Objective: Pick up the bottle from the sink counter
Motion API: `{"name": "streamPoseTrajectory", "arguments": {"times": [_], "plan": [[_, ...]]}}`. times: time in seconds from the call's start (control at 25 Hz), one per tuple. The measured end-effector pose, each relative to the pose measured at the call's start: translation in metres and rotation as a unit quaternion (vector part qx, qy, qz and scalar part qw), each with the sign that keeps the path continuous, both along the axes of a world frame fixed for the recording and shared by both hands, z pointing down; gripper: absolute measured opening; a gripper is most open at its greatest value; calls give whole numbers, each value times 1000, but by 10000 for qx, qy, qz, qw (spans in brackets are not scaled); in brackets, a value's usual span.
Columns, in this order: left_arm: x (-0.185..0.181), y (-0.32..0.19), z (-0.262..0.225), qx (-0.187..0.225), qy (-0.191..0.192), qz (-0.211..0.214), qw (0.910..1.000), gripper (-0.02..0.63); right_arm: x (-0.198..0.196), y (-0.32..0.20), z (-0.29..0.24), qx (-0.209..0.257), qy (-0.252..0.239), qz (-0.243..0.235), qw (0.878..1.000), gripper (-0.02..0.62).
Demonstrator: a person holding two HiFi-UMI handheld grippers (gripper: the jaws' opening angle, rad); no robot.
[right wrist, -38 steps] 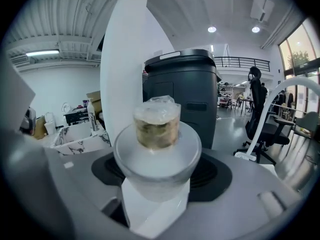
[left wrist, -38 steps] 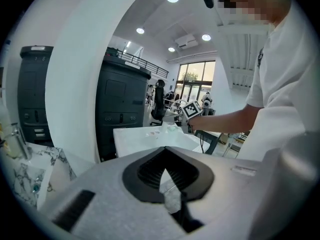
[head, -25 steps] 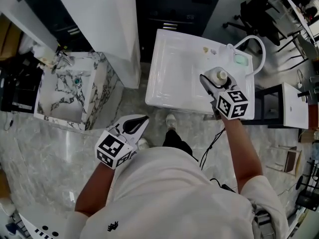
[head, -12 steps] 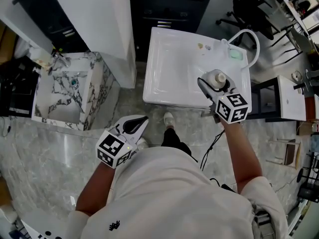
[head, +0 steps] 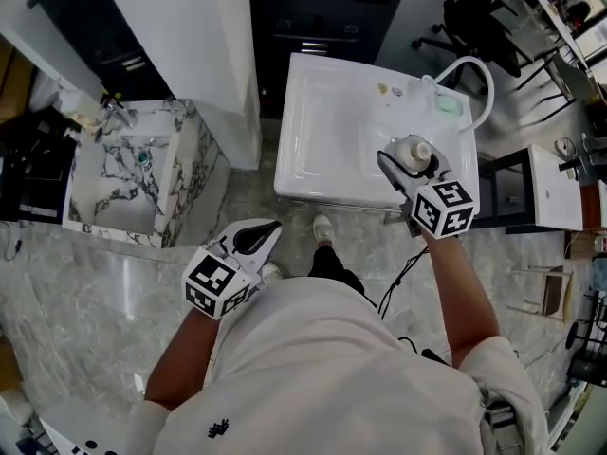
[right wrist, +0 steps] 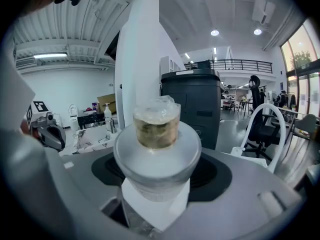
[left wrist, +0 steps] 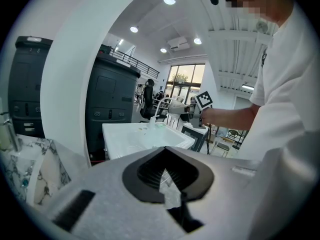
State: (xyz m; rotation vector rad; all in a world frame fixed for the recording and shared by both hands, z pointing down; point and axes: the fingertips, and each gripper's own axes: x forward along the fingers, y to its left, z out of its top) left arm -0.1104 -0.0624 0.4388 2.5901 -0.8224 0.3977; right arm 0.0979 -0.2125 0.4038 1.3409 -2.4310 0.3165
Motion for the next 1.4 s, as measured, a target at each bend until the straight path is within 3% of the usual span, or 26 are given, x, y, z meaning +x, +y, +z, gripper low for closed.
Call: {"name": "streamPoseTrajectory", "arguments": {"times": [0.72, 1.4], "plan": [[-4, -3, 0, -3, 15, -84, 10000, 6, 0, -4, 2, -33, 86, -75, 9999, 350], [20, -37, 2, -58, -6, -26, 10000, 6, 21, -34, 11, -135, 203, -131, 9996, 349]]}}
